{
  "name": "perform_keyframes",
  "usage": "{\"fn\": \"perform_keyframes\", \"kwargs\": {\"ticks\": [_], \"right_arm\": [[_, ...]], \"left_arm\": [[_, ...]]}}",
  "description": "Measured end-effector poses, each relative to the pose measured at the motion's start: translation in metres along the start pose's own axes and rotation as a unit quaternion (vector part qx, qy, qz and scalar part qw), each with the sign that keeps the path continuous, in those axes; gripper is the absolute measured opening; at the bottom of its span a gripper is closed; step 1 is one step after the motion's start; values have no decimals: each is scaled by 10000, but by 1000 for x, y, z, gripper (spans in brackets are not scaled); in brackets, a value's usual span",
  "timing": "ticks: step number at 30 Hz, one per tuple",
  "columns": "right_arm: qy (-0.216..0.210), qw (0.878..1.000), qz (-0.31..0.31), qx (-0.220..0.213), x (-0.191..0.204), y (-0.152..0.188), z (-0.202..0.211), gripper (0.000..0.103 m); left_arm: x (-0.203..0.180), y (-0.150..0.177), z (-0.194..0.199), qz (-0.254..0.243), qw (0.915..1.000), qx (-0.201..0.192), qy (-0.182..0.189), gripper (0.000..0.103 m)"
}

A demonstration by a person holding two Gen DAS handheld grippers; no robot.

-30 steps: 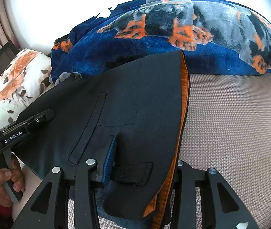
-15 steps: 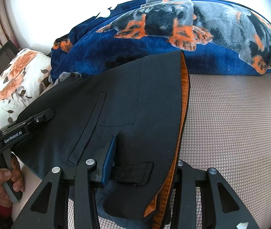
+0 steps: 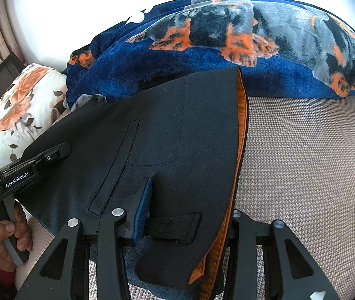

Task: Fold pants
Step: 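Hold the folded trousers flat on the bed with both grippers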

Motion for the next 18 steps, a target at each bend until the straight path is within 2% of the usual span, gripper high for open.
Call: {"fn": "perform_keyframes", "kwargs": {"ticks": [18], "right_arm": [[16,10000,-19,-27,0,0,0,37]], "left_arm": [[2,0,0,-7,10000,0,-16,32]]}}
Point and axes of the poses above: each gripper's, at about its wrist camera, not at the fingertips, and z roughly against the way its jaws point, x to its left, y to its underside, the point moved 7 cm from there along -z, roughly the way its jaws point, and after that the axes turned 7 degrees about x, right-handed, at the moved point
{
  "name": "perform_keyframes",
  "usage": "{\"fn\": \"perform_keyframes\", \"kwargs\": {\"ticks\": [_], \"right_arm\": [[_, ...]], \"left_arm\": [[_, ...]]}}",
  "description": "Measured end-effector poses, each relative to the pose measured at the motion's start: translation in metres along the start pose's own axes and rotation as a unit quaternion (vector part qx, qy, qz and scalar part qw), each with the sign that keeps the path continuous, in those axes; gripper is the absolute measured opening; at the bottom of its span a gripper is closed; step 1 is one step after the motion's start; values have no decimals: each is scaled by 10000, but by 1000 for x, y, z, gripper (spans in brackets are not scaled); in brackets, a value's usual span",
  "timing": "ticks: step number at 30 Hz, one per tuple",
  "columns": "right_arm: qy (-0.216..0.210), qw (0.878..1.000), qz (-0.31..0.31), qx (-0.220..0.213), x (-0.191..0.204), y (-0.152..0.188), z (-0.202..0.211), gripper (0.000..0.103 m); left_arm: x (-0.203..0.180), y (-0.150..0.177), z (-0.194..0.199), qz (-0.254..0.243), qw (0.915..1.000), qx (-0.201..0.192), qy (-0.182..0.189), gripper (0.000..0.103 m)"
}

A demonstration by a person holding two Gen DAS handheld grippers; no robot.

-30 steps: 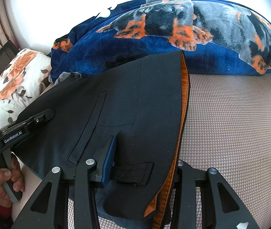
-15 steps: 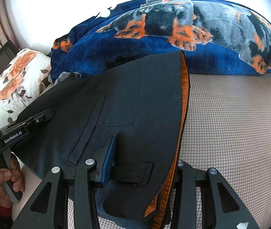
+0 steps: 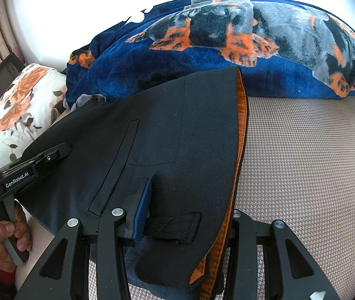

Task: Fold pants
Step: 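Hold the folded trousers flat on the bed with both grippers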

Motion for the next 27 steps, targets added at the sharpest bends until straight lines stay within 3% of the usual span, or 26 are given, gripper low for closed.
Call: {"fn": "perform_keyframes", "kwargs": {"ticks": [27], "right_arm": [[22,10000,-22,-27,0,-1,0,38]], "left_arm": [[1,-1,0,-28,10000,-4,-39,33]]}}
Point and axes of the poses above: each gripper's, at about its wrist camera, not at the fingertips, and z roughly against the way its jaws point, x to its left, y to its underside, the point moved 7 cm from there along -z, roughly the way its jaws point, and after that the axes turned 7 degrees about x, right-handed, at the moved point
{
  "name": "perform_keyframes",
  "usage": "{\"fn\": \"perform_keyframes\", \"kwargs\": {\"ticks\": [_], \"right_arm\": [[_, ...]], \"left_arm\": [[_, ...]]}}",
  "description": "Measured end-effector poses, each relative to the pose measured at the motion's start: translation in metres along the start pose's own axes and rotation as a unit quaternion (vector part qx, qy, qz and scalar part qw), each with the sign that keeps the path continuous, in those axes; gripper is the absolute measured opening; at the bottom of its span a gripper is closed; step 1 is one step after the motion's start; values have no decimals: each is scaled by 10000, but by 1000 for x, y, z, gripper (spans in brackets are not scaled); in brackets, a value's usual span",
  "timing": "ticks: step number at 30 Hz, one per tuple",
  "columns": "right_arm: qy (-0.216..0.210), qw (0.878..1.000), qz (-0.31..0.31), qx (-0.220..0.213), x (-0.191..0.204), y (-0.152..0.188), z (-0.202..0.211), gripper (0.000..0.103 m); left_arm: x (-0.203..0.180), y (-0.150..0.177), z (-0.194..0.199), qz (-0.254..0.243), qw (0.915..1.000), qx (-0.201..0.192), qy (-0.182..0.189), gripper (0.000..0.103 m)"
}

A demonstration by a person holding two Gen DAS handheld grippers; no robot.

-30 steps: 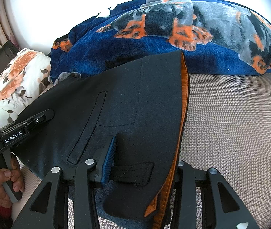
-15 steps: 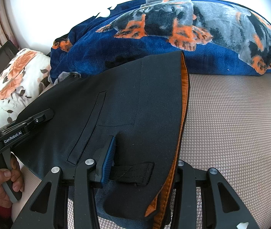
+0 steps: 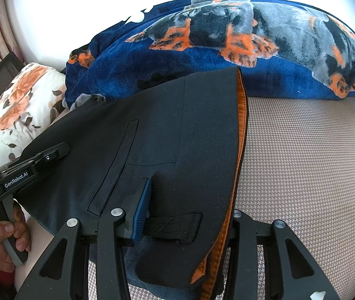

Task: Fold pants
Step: 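Hold the folded trousers flat on the bed with both grippers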

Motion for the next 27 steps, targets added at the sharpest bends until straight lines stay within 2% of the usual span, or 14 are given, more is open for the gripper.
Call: {"fn": "perform_keyframes", "kwargs": {"ticks": [27], "right_arm": [[12,10000,-4,-7,-1,-1,0,39]], "left_arm": [[0,-1,0,-14,10000,-3,-42,35]]}}
Point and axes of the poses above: each gripper's, at about its wrist camera, not at the fingertips, and z roughly against the way its jaws point, x to its left, y to its underside, the point moved 7 cm from there along -z, roughly the way its jaws point, and after that the axes turned 7 degrees about x, right-handed, at the moved point
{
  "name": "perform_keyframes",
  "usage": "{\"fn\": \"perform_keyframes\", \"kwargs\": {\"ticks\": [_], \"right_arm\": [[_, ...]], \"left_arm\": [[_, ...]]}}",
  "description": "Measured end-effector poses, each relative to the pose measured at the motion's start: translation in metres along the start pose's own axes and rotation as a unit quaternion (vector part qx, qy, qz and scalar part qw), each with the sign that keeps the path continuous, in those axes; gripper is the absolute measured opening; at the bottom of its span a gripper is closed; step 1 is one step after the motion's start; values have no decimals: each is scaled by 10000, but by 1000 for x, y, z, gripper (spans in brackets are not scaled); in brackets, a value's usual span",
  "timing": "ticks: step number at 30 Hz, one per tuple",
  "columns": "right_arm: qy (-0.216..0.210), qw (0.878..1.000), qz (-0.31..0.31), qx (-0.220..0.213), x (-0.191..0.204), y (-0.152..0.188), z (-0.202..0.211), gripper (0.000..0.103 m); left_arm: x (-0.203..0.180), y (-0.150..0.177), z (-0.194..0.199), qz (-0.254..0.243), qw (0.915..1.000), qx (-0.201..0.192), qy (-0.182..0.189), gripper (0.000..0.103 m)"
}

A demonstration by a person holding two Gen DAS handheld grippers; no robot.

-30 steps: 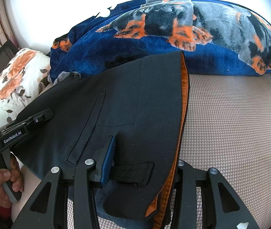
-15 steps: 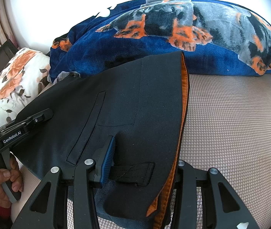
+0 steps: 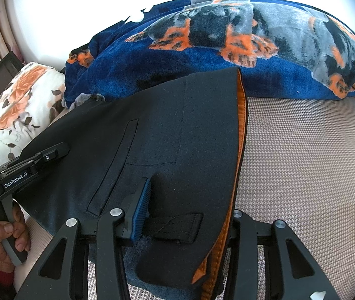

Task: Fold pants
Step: 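Hold the folded trousers flat on the bed with both grippers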

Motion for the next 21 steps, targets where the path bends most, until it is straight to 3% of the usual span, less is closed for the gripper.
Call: {"fn": "perform_keyframes", "kwargs": {"ticks": [21], "right_arm": [[5,10000,0,-5,0,0,0,39]], "left_arm": [[1,0,-1,-12,10000,-2,-12,35]]}}
Point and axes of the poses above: each gripper's, at about its wrist camera, not at the fingertips, and z roughly against the way its jaws point, x to its left, y to its underside, the point moved 7 cm from there along -z, roughly the way its jaws point, and after that the axes turned 7 degrees about x, right-handed, at the moved point
